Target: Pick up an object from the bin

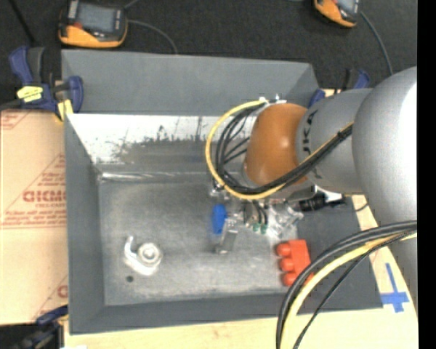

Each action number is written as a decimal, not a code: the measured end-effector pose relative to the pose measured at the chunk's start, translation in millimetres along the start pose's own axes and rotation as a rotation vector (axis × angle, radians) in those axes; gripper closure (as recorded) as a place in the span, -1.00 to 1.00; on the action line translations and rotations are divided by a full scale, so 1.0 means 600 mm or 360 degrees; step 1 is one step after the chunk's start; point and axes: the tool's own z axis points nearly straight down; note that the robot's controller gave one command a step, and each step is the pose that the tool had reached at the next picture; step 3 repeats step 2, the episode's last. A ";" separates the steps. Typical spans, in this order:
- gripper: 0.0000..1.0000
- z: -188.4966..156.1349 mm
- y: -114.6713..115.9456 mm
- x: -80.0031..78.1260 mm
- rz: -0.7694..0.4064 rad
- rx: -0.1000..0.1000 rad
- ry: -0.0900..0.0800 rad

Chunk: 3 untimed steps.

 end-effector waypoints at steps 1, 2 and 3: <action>1.00 0.000 -0.004 -0.002 -0.0002 0.0004 -0.0003; 1.00 -0.237 0.002 -0.059 -0.0004 0.0000 -0.0021; 1.00 -0.237 0.002 -0.059 -0.0004 0.0000 -0.0021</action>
Offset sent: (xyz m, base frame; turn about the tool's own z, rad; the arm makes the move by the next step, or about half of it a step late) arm 0.0000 0.0000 0.0000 0.0000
